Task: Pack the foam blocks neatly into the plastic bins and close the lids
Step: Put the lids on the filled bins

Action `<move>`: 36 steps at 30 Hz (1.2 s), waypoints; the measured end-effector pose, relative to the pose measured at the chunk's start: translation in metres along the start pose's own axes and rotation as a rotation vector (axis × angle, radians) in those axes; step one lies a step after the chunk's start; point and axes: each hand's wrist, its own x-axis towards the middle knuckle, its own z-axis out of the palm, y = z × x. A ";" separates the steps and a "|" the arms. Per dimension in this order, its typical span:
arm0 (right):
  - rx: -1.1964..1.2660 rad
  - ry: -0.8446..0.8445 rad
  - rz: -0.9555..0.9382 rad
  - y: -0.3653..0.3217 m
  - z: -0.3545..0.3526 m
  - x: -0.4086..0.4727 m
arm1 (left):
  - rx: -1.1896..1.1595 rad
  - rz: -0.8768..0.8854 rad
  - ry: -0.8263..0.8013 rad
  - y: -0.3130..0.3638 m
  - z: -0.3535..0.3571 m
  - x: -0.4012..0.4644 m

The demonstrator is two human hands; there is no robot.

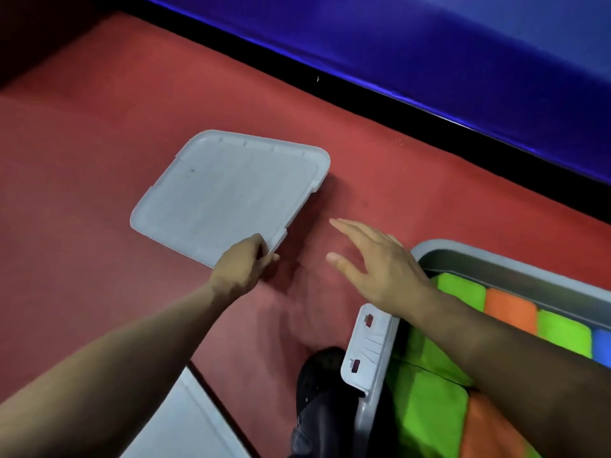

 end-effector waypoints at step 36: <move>-0.073 0.486 0.139 -0.127 -0.264 -0.265 | -0.272 0.599 0.756 0.330 -0.203 -0.283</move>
